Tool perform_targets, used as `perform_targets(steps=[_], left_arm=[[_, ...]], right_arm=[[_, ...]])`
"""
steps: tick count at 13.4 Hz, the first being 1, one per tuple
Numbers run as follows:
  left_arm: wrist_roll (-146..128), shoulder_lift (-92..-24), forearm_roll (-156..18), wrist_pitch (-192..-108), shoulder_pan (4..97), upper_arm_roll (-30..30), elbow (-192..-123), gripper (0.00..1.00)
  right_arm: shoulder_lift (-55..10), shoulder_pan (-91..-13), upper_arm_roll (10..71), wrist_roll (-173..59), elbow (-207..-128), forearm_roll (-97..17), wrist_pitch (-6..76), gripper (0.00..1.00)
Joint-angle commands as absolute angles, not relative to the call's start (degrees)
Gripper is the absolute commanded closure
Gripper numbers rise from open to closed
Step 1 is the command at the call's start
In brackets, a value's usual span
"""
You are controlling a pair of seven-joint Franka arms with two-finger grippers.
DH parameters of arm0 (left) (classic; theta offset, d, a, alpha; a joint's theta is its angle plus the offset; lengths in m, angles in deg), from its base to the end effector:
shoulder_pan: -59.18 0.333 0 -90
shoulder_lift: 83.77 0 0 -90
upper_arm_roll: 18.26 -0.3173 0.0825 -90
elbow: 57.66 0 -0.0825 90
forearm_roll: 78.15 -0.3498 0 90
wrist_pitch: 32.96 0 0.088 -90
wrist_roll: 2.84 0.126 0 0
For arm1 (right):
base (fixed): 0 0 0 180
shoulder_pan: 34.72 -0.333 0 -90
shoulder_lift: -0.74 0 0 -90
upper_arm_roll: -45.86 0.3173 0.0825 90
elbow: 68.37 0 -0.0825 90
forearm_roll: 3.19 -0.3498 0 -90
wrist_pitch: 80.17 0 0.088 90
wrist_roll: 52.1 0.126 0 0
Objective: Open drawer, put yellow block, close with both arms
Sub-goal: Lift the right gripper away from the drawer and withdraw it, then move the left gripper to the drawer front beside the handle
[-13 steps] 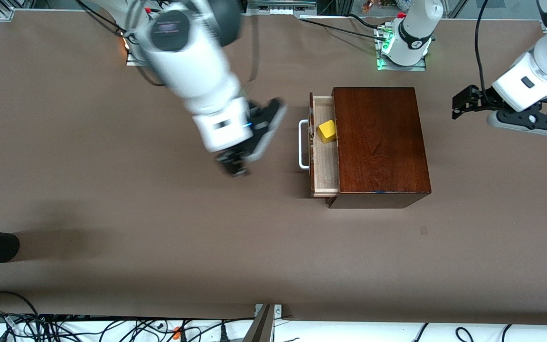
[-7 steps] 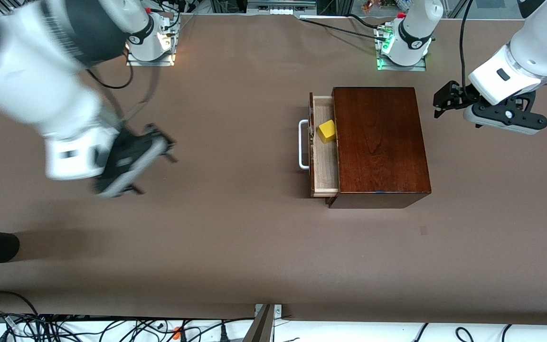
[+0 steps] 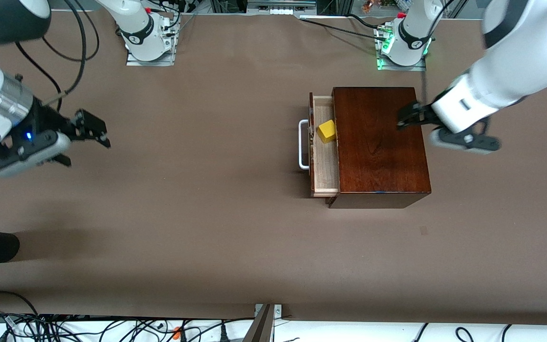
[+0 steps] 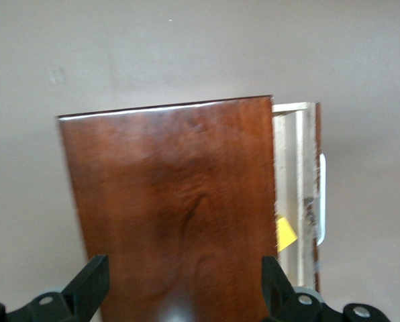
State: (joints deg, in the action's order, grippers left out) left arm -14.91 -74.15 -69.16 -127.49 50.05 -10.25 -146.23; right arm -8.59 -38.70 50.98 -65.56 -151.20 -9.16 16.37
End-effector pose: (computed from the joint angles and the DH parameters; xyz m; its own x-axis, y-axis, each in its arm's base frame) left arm 0.5429 -0.1807 0.5353 0.9920 -0.0776 -0.0992 -0.0610 -0.9852 0.1605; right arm 0.5742 0.0997 0.5842 0.9242 0.3682 0.1017 0.3776 -0.9209 -0.0973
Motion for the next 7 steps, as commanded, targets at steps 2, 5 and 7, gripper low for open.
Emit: perform_targets(steps=[2,5,7], left_arm=[[-25.1,-68.2,-69.1,-130.6,43.6,-10.3,-140.8,0.00],[-32.4,-65.1,-69.4,-134.2,36.9,-10.3,-141.8,0.00],[-38.8,-63.1,-73.1,-136.7,32.8,-10.2,-141.9,0.00]], right_arm=[[0.9,-39.0,48.8,-63.3,-165.7,-7.2,20.2,0.00],[1.0,-39.0,47.8,-57.5,-165.7,-5.3,17.3,0.00],[1.0,-39.0,47.7,-57.7,-165.6,-4.4,17.3,0.00]])
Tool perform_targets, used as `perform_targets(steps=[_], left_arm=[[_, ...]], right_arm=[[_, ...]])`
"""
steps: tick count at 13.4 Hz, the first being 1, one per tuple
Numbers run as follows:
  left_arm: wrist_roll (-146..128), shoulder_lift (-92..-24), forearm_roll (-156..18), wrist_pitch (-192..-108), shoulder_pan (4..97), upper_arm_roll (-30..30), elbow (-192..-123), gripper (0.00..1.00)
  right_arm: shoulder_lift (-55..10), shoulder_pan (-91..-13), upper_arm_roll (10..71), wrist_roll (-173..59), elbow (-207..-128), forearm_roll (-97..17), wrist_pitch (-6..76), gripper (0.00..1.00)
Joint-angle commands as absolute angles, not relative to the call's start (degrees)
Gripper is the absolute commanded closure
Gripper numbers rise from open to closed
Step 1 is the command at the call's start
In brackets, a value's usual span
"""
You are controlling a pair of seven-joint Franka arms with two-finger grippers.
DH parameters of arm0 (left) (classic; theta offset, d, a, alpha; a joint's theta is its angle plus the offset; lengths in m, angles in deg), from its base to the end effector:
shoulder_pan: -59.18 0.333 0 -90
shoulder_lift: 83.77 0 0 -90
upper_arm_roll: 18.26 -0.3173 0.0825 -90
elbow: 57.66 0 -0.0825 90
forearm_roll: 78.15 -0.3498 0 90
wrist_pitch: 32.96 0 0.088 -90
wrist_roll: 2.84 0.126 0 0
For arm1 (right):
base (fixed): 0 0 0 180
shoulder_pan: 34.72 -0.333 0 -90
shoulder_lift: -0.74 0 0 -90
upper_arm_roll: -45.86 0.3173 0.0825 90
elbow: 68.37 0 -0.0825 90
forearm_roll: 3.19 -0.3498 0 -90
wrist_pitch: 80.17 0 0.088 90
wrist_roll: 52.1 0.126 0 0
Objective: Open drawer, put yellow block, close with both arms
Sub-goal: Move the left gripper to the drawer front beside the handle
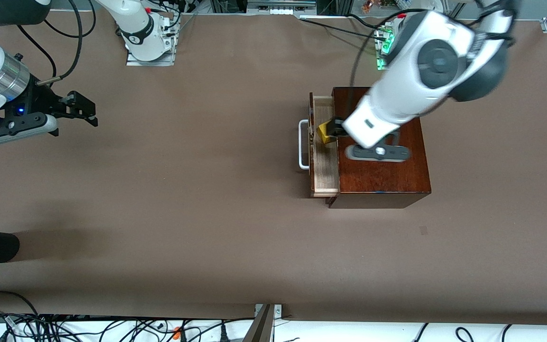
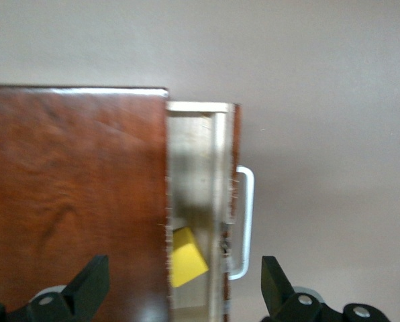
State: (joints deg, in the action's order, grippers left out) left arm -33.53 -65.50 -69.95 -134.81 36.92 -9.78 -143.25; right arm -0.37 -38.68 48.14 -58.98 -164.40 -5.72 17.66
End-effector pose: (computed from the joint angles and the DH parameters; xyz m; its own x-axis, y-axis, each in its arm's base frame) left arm 0.5315 -0.3204 0.4793 0.9918 0.0284 -0.1243 0.0459 -0.9890 0.1404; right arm 0.5318 0.0630 0.5622 0.9751 0.2210 0.0172 0.2215 -0.9742 -0.0428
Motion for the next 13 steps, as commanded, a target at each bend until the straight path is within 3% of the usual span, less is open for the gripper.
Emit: perform_targets(steps=[1,8,13], left_arm=[[-39.7,-62.1,-74.1,-138.2,31.0,-10.2,-142.0,0.00],[-48.7,-53.5,-82.3,-151.0,21.8,-10.3,-142.5,0.00],[-35.7,-52.8,-84.4,-150.7,20.1,-10.1,-142.6,0.00]], right_arm=[[1.1,-39.0,47.7,-57.7,-165.6,-4.2,17.2,0.00],[-0.7,-38.9,46.7,-58.4,-159.9,-4.4,11.8,0.00],[-2.2,-38.9,45.8,-58.2,-158.8,-4.4,13.3,0.00]])
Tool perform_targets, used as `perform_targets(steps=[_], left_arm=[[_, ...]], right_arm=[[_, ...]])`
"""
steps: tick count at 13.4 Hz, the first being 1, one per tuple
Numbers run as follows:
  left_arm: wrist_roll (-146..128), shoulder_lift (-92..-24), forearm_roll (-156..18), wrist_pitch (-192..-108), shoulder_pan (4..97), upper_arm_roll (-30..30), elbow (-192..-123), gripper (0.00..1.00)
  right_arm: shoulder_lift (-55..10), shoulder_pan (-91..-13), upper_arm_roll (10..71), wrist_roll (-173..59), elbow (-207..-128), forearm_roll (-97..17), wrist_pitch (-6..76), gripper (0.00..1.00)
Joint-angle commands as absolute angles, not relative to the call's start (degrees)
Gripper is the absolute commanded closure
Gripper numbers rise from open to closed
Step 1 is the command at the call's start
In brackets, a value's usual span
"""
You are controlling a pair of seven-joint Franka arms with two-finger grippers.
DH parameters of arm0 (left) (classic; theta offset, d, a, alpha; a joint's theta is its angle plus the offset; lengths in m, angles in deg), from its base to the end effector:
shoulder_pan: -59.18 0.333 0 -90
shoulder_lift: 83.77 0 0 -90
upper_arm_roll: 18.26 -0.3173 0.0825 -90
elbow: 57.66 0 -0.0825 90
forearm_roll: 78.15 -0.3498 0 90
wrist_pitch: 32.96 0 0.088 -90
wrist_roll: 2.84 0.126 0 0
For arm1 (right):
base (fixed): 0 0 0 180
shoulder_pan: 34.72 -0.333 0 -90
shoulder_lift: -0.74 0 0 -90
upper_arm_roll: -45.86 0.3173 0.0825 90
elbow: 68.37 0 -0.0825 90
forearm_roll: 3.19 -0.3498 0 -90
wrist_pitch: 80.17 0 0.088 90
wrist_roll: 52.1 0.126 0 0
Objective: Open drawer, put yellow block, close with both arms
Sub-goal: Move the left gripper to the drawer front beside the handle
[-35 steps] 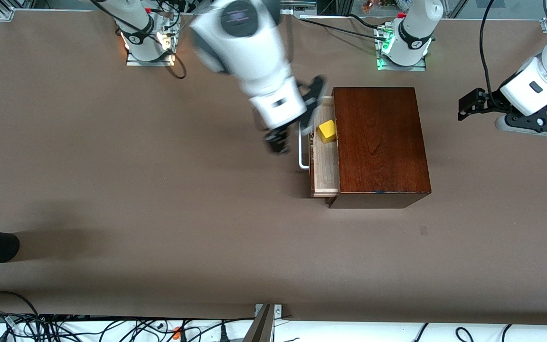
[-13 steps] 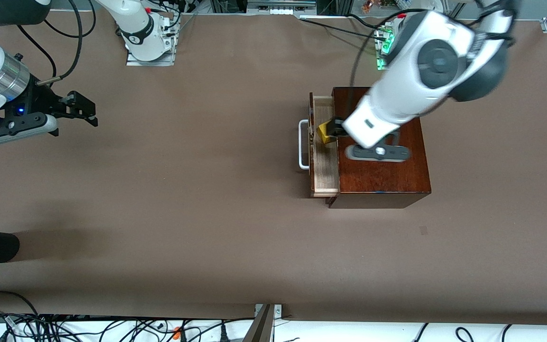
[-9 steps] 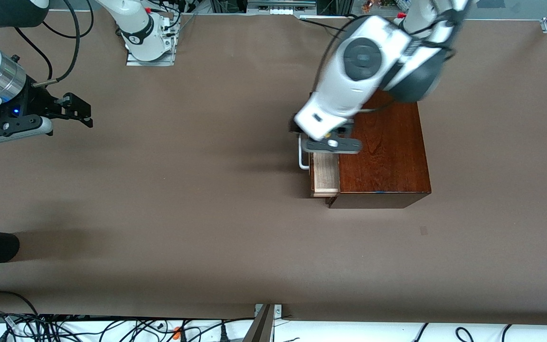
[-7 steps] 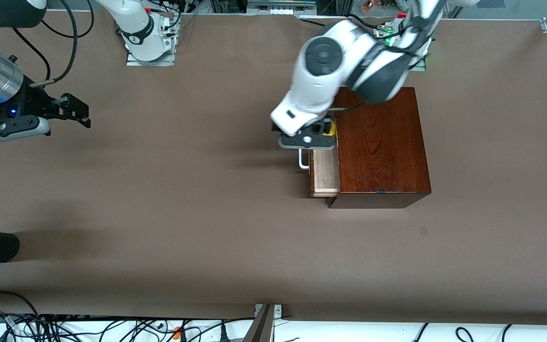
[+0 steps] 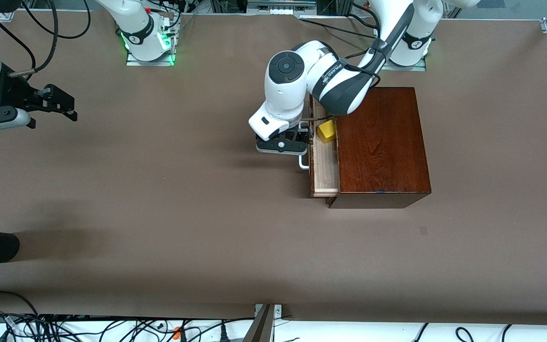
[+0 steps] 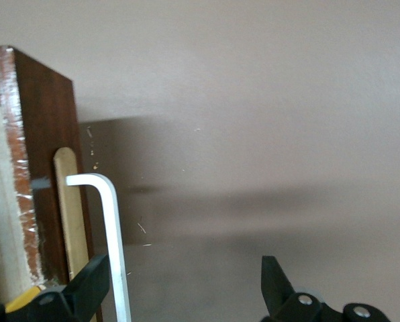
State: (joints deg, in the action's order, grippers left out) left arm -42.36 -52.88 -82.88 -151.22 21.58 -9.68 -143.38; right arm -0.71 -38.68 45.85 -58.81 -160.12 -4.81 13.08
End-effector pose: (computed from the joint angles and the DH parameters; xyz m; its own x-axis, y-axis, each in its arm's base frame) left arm 0.4830 -0.4716 0.3596 0.9910 -0.1311 0.0255 -0.1317 -0.9910 0.0244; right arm 0.5310 0.0401 0.5851 0.9830 0.1834 0.0041 0.1834 -0.9826 -0.0279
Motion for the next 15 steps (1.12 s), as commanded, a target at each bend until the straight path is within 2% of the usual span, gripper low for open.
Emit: perform_targets(steps=[1,15], left_arm=[[-30.6,-52.8,-84.5,-150.6,20.0,-10.2,-142.6,0.00],[27.5,-49.9,-86.2,-149.8,20.9,-10.9,-143.3,0.00]], right_arm=[[-2.2,-38.9,45.8,-58.2,-158.8,-4.6,13.4,0.00],[-2.3,-38.9,45.2,-57.5,-158.9,-5.4,13.4,0.00]])
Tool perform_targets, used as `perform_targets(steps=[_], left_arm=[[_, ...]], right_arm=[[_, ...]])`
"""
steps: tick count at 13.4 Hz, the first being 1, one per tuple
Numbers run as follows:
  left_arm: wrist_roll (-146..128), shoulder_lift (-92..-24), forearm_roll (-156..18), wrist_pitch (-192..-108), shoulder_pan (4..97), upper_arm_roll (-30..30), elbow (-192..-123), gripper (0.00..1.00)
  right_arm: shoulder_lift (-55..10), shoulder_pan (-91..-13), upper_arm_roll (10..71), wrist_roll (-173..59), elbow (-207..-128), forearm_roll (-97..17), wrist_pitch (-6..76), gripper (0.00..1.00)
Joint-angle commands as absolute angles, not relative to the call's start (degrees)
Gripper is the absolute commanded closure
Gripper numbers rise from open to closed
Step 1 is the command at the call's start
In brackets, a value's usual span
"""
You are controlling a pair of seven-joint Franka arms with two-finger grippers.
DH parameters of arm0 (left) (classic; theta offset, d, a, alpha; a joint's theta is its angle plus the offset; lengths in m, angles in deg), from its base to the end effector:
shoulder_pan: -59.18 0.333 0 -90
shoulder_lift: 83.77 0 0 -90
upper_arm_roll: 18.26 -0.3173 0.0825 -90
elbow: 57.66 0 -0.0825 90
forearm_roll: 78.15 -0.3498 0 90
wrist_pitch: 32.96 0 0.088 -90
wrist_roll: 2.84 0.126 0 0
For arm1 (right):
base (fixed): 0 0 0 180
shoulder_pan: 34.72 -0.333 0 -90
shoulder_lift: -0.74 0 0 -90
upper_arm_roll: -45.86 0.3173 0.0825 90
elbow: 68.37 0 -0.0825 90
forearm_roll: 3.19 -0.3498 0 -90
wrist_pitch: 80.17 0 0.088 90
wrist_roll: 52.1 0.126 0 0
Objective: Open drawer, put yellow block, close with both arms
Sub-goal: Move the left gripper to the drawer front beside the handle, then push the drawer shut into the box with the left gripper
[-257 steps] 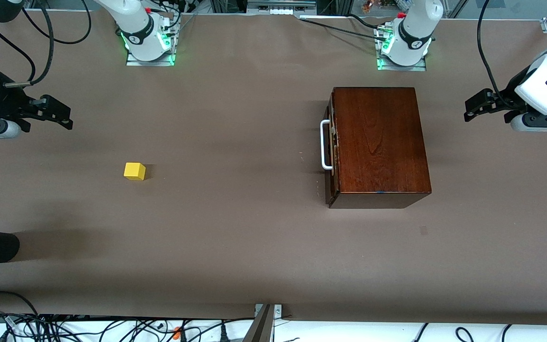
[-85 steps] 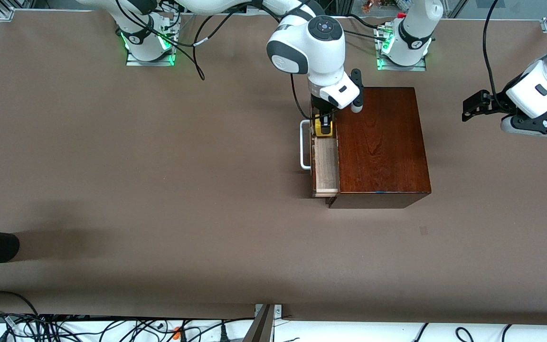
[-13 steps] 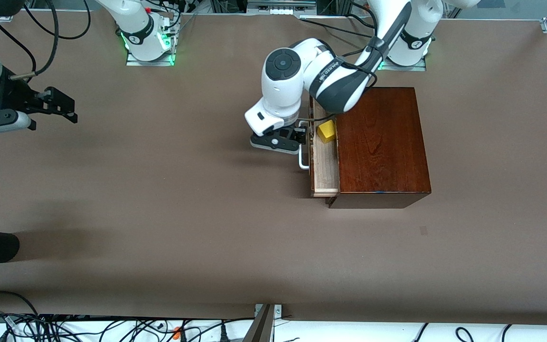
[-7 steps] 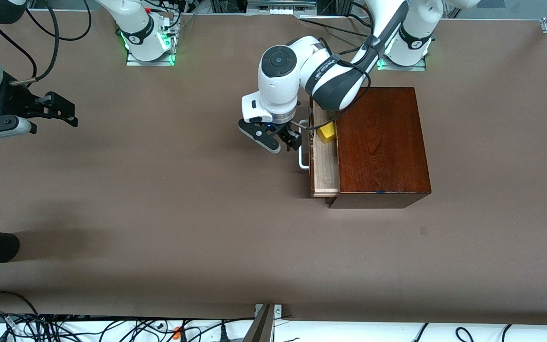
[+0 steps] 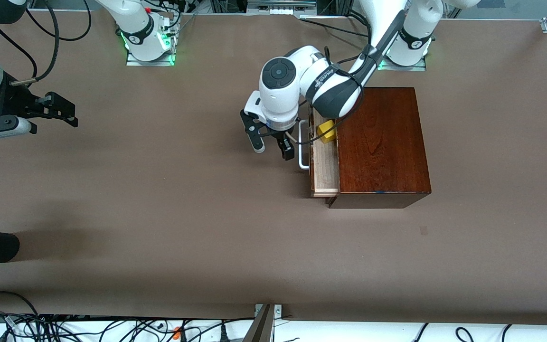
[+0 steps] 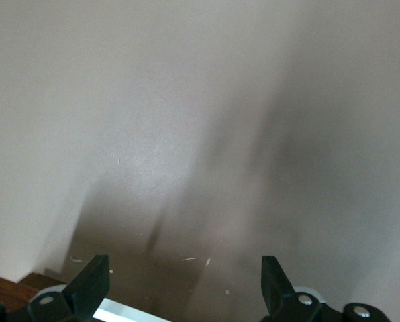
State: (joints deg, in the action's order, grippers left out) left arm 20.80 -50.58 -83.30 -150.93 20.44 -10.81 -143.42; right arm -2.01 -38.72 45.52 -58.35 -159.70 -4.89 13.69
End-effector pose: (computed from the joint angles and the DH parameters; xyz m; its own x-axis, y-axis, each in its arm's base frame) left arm 0.4816 -0.4726 0.3312 0.3240 -0.9460 -0.0140 -0.9461 -0.3240 -0.0024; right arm 0.5386 0.0381 0.5771 0.9854 0.1701 -0.0007 0.1700 -0.9850 -0.0296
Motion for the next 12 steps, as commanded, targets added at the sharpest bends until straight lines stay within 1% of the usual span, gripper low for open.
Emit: perform_targets(steps=[1,6,12], left_arm=[[30.3,-49.9,-88.5,-149.2,21.2,-10.9,-143.6,0.00],[41.0,-49.4,-93.1,-145.1,22.0,-11.0,-143.8,0.00],[42.2,-49.8,-93.2,-139.8,25.3,-11.0,-143.8,0.00]], right_arm=[[-2.3,-38.9,45.2,-57.5,-158.9,-5.4,13.4,0.00],[-2.3,-38.9,45.2,-57.5,-158.9,-5.4,13.4,0.00],[-2.3,-38.9,45.2,-57.5,-158.9,-5.4,13.4,0.00]])
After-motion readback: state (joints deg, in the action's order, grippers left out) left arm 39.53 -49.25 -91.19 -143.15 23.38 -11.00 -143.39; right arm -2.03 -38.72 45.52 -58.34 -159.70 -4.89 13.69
